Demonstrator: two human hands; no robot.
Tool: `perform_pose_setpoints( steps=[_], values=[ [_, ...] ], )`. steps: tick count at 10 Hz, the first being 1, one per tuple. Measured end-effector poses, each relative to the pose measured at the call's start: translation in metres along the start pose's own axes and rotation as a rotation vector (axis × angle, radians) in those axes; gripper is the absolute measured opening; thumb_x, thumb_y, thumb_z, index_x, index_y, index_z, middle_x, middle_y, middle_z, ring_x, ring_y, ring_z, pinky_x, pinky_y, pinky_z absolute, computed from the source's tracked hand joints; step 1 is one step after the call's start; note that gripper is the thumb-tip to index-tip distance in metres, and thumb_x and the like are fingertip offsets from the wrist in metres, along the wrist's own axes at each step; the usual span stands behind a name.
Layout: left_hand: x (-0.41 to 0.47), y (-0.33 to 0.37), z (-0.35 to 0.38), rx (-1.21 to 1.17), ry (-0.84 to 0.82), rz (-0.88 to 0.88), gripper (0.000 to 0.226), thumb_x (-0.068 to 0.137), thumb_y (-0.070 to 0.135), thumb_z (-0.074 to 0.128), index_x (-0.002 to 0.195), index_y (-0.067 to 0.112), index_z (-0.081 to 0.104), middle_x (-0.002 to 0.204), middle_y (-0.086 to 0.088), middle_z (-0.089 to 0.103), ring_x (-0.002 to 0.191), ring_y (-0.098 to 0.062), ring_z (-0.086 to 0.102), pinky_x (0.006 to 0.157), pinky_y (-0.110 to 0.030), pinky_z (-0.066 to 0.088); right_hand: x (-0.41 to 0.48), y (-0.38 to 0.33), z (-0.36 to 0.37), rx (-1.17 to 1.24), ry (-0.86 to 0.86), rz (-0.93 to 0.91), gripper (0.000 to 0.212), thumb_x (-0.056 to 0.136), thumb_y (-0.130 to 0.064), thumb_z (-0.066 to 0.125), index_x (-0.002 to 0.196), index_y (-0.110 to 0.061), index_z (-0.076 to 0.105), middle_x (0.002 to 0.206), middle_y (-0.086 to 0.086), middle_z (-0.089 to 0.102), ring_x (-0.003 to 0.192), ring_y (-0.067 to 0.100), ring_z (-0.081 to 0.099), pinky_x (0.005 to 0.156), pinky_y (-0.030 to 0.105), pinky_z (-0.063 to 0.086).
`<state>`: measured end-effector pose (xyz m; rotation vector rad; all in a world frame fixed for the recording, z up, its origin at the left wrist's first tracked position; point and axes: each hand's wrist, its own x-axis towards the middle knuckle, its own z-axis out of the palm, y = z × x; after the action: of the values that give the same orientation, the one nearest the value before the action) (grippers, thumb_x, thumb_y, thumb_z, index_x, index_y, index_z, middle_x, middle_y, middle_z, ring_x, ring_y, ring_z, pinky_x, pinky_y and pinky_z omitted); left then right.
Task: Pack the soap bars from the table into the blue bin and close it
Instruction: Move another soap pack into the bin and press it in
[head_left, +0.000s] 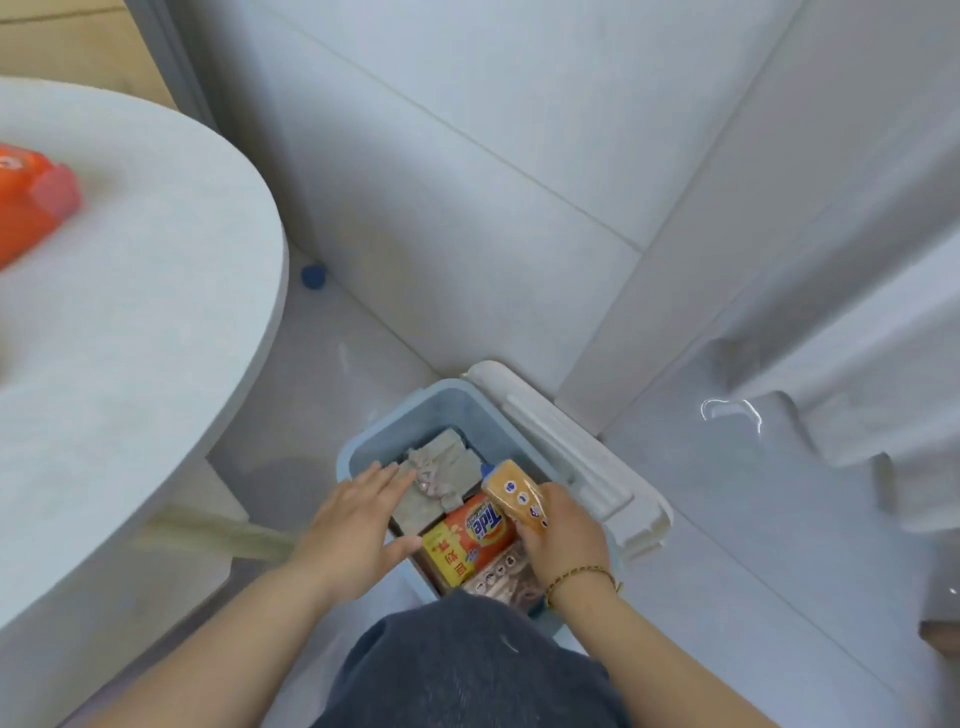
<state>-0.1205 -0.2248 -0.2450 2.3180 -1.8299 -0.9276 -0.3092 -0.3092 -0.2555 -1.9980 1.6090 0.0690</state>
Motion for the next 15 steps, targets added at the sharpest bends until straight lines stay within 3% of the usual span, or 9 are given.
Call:
perform_pose_setpoints(
  steps=[1, 3, 8, 9, 10, 11, 13, 14, 15],
  values=[
    [0.000, -0.014, 0.020, 0.051, -0.103, -0.034, 0.069, 0.090, 0.049, 0.036, 0.142, 0.025, -0.003, 0.155, 0.001, -0.005, 0.141, -0.015, -0.011, 0.115, -0.033, -0.002, 0.006, 0.009, 0.019, -0.062, 0.035, 0.136, 0.033, 0.087, -0.029, 0.051, 0.117, -0.017, 0.046, 0.120, 0.005, 0.060, 0.110, 0.024, 0.055, 0.091, 0.035, 0.044],
    [0.003, -0.019, 0.035, 0.110, -0.149, -0.039, 0.066, 0.090, 0.052, 0.033, 0.142, 0.028, 0.002, 0.154, 0.001, -0.014, 0.138, -0.018, -0.024, 0.115, -0.039, -0.004, 0.018, 0.009, 0.043, -0.111, -0.002, 0.225, 0.037, 0.090, -0.025, 0.045, 0.126, -0.016, 0.039, 0.132, 0.006, 0.051, 0.121, 0.026, 0.047, 0.102, 0.037, 0.035],
    [0.002, -0.022, 0.037, 0.091, -0.161, -0.025, 0.063, 0.090, 0.052, 0.031, 0.142, 0.031, 0.002, 0.154, 0.003, -0.017, 0.137, -0.017, -0.027, 0.115, -0.040, -0.005, 0.037, 0.000, 0.055, -0.208, -0.152, 0.230, 0.044, 0.094, -0.018, 0.037, 0.135, -0.010, 0.025, 0.141, 0.013, 0.037, 0.128, 0.029, 0.037, 0.107, 0.037, 0.028],
    [0.003, -0.023, 0.037, 0.096, -0.165, -0.019, 0.063, 0.090, 0.053, 0.031, 0.142, 0.032, 0.002, 0.153, 0.003, -0.018, 0.136, -0.017, -0.028, 0.115, -0.040, -0.004, 0.026, -0.004, 0.055, -0.176, -0.115, 0.252, 0.059, 0.092, -0.020, 0.038, 0.143, -0.010, 0.009, 0.151, 0.011, 0.021, 0.138, 0.029, 0.019, 0.116, 0.040, 0.011],
    [0.004, -0.024, 0.039, 0.095, -0.156, -0.014, 0.063, 0.090, 0.053, 0.030, 0.142, 0.032, 0.001, 0.153, 0.003, -0.018, 0.137, -0.017, -0.027, 0.115, -0.040, -0.004, 0.004, -0.005, 0.061, -0.201, -0.128, 0.142, 0.066, 0.092, -0.015, 0.036, 0.145, -0.010, -0.003, 0.156, 0.009, -0.006, 0.143, 0.028, -0.004, 0.117, 0.039, -0.002],
    [0.003, -0.025, 0.039, 0.105, -0.159, -0.008, 0.063, 0.090, 0.053, 0.030, 0.142, 0.032, 0.001, 0.154, 0.002, -0.017, 0.137, -0.018, -0.027, 0.115, -0.040, -0.004, -0.008, -0.005, 0.068, -0.226, -0.320, 0.137, 0.076, 0.092, -0.021, 0.042, 0.143, -0.006, -0.013, 0.153, 0.012, -0.022, 0.141, 0.031, -0.017, 0.117, 0.040, -0.002],
    [0.004, -0.023, 0.038, 0.116, -0.171, -0.023, 0.064, 0.089, 0.054, 0.030, 0.142, 0.031, 0.001, 0.153, 0.002, -0.018, 0.137, -0.018, -0.027, 0.115, -0.041, -0.005, 0.004, -0.003, 0.068, -0.323, -0.509, 0.203, 0.085, 0.090, -0.029, 0.046, 0.142, -0.007, -0.018, 0.150, 0.016, -0.028, 0.141, 0.034, -0.018, 0.117, 0.043, 0.001],
    [0.005, -0.022, 0.037, 0.118, -0.169, -0.032, 0.065, 0.089, 0.054, 0.030, 0.142, 0.032, 0.000, 0.153, 0.003, -0.018, 0.137, -0.018, -0.027, 0.115, -0.041, -0.006, 0.010, 0.003, 0.066, -0.343, -0.523, 0.178, 0.079, 0.092, -0.030, 0.041, 0.143, -0.014, -0.017, 0.151, 0.018, -0.025, 0.141, 0.035, -0.013, 0.117, 0.043, -0.002],
    [0.003, -0.021, 0.036, 0.131, -0.176, -0.028, 0.065, 0.089, 0.054, 0.030, 0.142, 0.031, 0.000, 0.153, 0.002, -0.017, 0.137, -0.018, -0.027, 0.115, -0.041, -0.006, 0.013, 0.009, 0.064, -0.319, -0.375, 0.072, 0.069, 0.093, -0.029, 0.035, 0.145, -0.018, -0.007, 0.156, 0.014, -0.008, 0.144, 0.029, 0.000, 0.117, 0.041, -0.001]
  ],
)
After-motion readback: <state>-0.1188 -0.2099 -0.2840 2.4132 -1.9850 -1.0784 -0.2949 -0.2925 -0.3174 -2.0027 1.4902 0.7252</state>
